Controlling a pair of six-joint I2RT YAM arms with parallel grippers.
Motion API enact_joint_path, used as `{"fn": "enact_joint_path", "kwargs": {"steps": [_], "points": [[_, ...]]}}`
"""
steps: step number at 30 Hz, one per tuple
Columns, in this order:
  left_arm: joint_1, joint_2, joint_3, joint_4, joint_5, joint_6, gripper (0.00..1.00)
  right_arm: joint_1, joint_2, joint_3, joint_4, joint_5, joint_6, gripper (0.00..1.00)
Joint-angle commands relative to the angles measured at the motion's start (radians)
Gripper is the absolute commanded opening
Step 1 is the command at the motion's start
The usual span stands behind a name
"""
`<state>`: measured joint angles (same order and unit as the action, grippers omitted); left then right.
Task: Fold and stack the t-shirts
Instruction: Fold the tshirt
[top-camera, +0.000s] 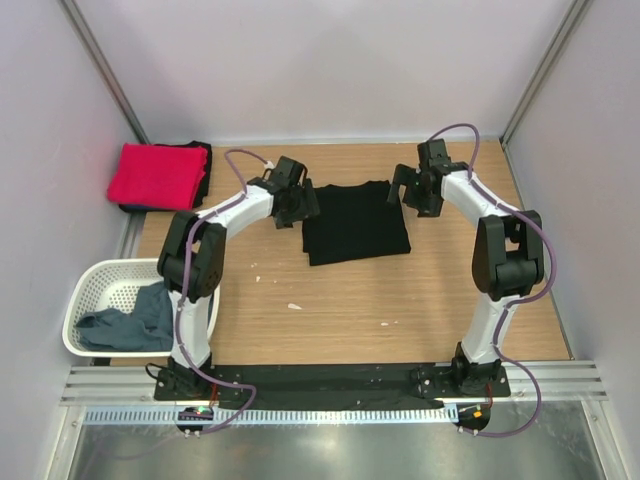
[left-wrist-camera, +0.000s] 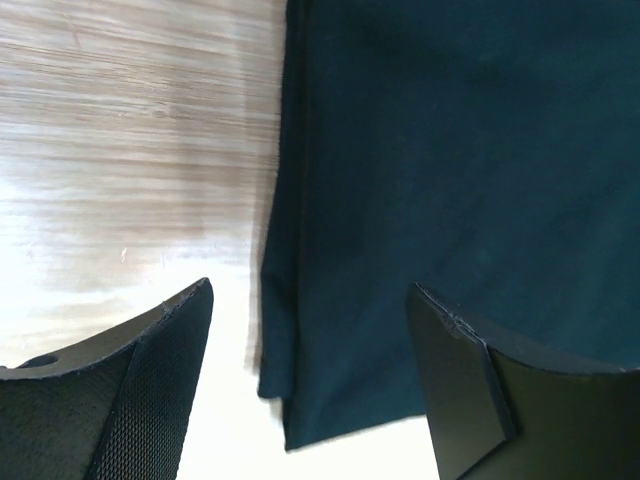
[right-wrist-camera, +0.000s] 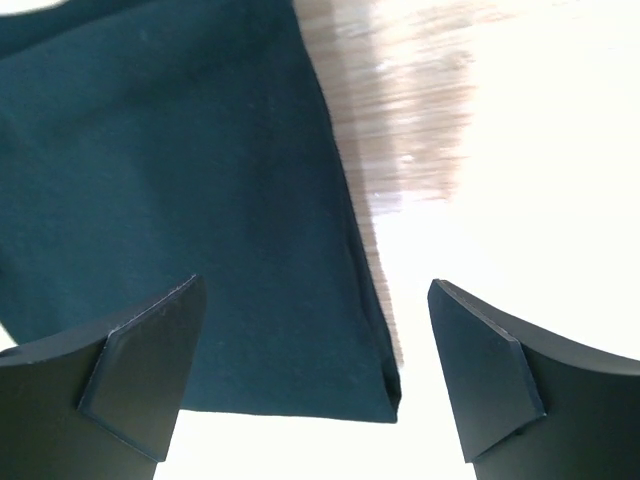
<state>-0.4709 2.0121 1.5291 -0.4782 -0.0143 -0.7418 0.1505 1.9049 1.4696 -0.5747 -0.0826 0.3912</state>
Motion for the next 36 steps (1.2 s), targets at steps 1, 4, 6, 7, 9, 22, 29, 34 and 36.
{"fn": "enact_joint_path", "kwargs": {"steps": [1,4,6,7,9,22,29,34,36], "points": [[0.0,0.034,0.006,0.067,0.008,0.025,0.79,0.0,-0.058,0.015,-0.033,0.041,-0.035,0.99],[-0.002,0.054,-0.018,0.127,0.065,-0.004,0.79,0.0,-0.067,-0.002,-0.04,0.06,-0.052,1.0],[-0.002,0.072,-0.017,0.15,0.073,-0.021,0.79,0.0,-0.058,0.0,-0.045,0.057,-0.052,1.0],[-0.003,0.089,-0.015,0.154,0.079,-0.046,0.78,0.0,-0.047,-0.011,-0.039,0.052,-0.051,1.0],[-0.003,0.105,-0.014,0.17,0.082,-0.076,0.78,0.0,-0.038,-0.035,0.011,0.037,-0.037,1.0],[-0.005,0.183,-0.093,0.256,0.114,-0.229,0.72,0.0,0.011,-0.049,0.016,0.017,0.012,1.0],[-0.005,0.215,-0.093,0.276,0.116,-0.199,0.33,0.0,0.013,-0.037,-0.011,0.04,0.023,1.0],[-0.005,0.223,-0.081,0.268,0.094,-0.144,0.04,0.001,0.006,-0.023,-0.033,0.07,0.035,1.0],[-0.005,0.206,-0.072,0.251,0.044,-0.105,0.0,0.0,0.0,-0.011,-0.065,0.078,0.037,1.0]]}}
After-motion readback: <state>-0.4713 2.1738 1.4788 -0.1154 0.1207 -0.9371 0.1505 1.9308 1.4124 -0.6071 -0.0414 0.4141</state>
